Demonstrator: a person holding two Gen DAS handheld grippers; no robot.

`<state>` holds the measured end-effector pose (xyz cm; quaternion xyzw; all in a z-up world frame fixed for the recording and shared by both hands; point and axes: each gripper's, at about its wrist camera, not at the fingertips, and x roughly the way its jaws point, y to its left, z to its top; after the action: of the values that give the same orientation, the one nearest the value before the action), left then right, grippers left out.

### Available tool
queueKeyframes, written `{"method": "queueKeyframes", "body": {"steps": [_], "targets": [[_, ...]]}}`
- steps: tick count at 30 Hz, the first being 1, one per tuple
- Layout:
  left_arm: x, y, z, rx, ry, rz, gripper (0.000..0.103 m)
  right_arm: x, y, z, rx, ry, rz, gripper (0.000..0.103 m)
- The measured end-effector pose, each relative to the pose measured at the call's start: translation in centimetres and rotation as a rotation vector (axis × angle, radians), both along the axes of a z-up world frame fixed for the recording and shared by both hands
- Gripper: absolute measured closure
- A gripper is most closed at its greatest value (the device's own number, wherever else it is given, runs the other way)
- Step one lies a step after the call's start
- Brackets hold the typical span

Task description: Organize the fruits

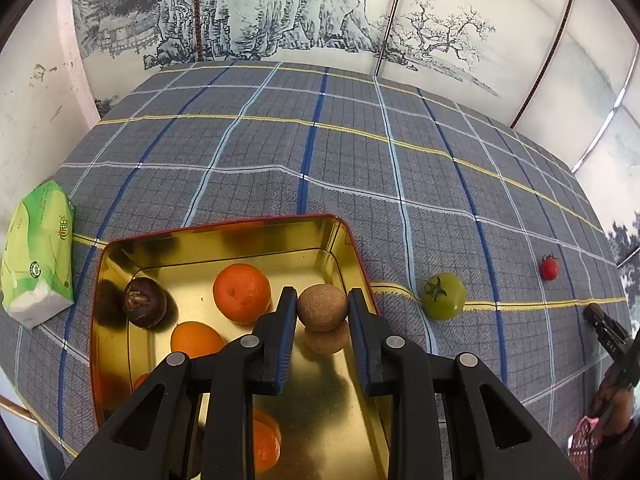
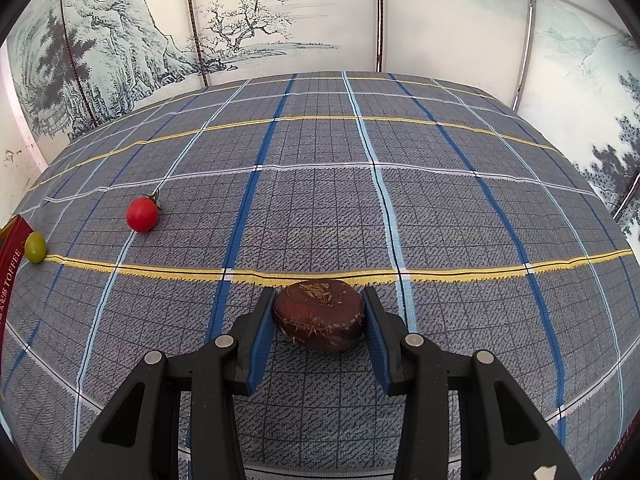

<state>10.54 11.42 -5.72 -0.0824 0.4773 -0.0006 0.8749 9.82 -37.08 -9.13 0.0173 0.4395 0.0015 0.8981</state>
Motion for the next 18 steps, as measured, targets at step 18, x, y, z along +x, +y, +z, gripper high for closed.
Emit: {"method": "queueKeyframes", "body": {"steps": [18], "targets": [[-0.07,0.42,-0.52,-0.025,0.016,0.012,0.076,-0.01,0.08,0.05,0.0,0.001,0.0,0.064]]}}
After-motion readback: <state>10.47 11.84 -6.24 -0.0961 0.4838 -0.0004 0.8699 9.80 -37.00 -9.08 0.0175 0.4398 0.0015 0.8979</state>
